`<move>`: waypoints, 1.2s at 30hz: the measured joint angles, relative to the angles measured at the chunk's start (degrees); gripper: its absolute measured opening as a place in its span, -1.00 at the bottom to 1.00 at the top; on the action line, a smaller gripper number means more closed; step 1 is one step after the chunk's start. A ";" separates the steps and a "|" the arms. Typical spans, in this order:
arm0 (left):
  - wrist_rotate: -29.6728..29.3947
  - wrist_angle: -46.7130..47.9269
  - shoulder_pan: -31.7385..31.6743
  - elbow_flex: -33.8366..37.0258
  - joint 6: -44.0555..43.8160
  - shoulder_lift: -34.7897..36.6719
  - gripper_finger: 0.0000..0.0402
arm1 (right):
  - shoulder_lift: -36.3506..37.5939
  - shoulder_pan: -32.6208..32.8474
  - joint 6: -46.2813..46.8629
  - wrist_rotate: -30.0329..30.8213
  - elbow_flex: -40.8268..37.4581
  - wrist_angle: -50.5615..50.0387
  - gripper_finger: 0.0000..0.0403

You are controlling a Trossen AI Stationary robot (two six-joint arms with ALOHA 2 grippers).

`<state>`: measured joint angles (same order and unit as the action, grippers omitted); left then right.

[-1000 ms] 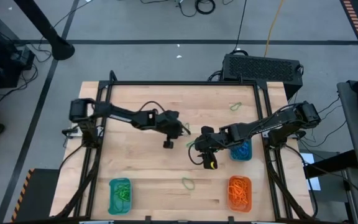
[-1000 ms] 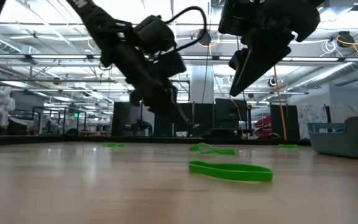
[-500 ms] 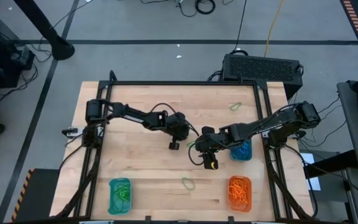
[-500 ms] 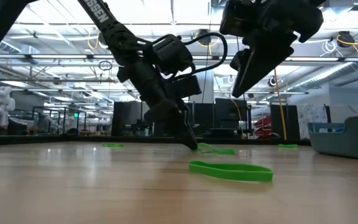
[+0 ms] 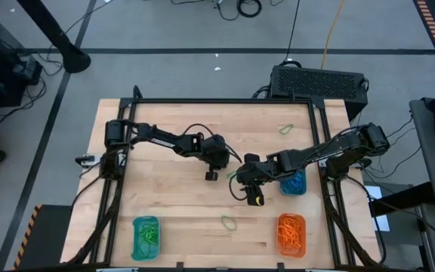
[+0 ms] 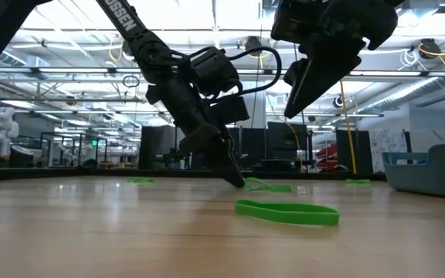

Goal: Sort rubber bands into baskets
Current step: Put the green rubber band into the green bin

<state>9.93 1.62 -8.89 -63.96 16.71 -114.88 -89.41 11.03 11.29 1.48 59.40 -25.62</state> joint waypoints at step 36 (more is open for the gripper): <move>7.97 28.26 13.69 0.24 -12.99 30.50 -1.00 | 0.02 0.00 1.09 -0.02 -0.02 0.29 -0.13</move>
<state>17.90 29.88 4.80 -63.72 3.72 -84.38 -89.38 11.03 12.38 1.45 59.37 -25.33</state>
